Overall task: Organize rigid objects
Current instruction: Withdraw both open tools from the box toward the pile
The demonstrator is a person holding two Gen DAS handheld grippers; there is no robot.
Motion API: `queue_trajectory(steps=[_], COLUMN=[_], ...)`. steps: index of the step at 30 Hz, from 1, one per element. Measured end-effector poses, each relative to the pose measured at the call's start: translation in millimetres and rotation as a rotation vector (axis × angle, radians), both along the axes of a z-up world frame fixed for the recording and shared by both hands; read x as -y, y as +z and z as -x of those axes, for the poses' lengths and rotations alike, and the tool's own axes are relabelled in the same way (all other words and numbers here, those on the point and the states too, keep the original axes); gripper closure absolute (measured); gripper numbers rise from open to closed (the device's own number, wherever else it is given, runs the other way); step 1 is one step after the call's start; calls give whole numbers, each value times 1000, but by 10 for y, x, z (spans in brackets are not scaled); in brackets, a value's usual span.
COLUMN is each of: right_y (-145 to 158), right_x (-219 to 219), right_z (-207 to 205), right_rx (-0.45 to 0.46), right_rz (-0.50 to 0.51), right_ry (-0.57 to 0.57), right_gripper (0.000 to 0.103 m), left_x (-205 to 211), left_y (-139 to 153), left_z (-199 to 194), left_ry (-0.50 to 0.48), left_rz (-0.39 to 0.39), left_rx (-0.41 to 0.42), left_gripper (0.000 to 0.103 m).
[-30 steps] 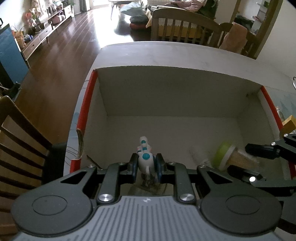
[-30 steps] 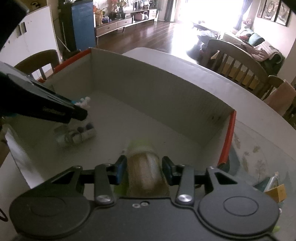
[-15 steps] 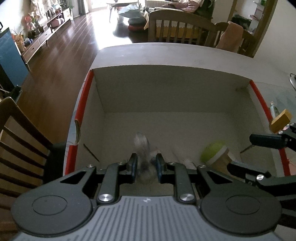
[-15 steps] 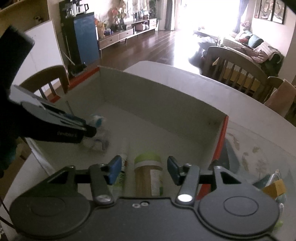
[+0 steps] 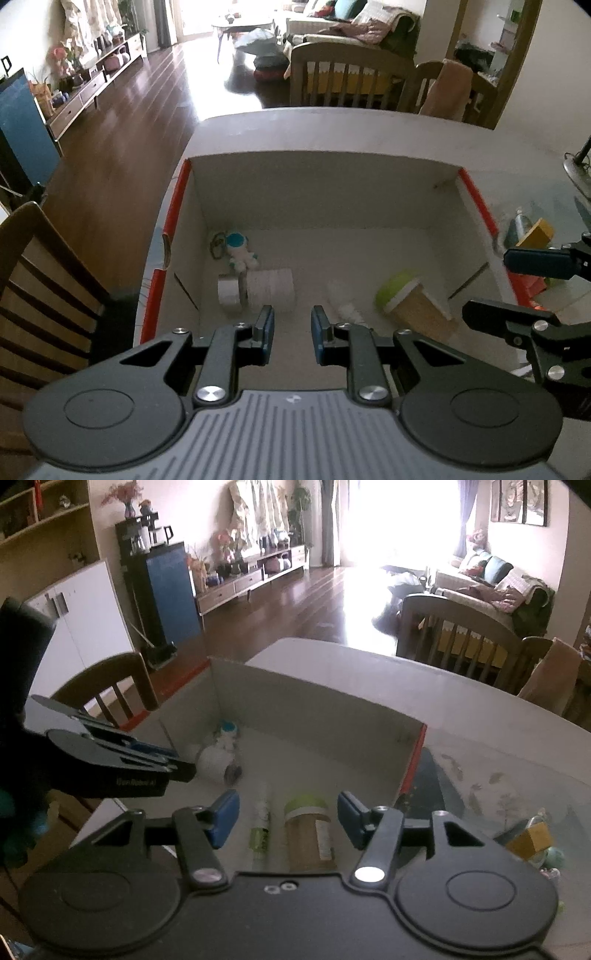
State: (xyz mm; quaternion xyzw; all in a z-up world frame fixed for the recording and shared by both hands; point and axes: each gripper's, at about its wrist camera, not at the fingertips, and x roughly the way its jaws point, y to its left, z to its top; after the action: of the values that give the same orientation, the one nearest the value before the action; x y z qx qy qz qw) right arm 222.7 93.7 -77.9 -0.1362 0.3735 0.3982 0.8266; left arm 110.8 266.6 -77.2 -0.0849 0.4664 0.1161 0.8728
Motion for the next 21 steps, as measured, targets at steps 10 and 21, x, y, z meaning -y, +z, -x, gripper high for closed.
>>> queue_trajectory(steps=[10, 21], right_y=[250, 496], right_x=[212, 472], right_z=[121, 252], right_rx=[17, 32], right_rz=[-73, -166], right_ry=[-1, 4], right_gripper=[38, 29], left_x=[172, 367], left_y=[331, 583], left_z=[190, 351], left_ry=[-9, -15], left_rz=[-8, -20], left_rx=[79, 146], left_gripper=[83, 82])
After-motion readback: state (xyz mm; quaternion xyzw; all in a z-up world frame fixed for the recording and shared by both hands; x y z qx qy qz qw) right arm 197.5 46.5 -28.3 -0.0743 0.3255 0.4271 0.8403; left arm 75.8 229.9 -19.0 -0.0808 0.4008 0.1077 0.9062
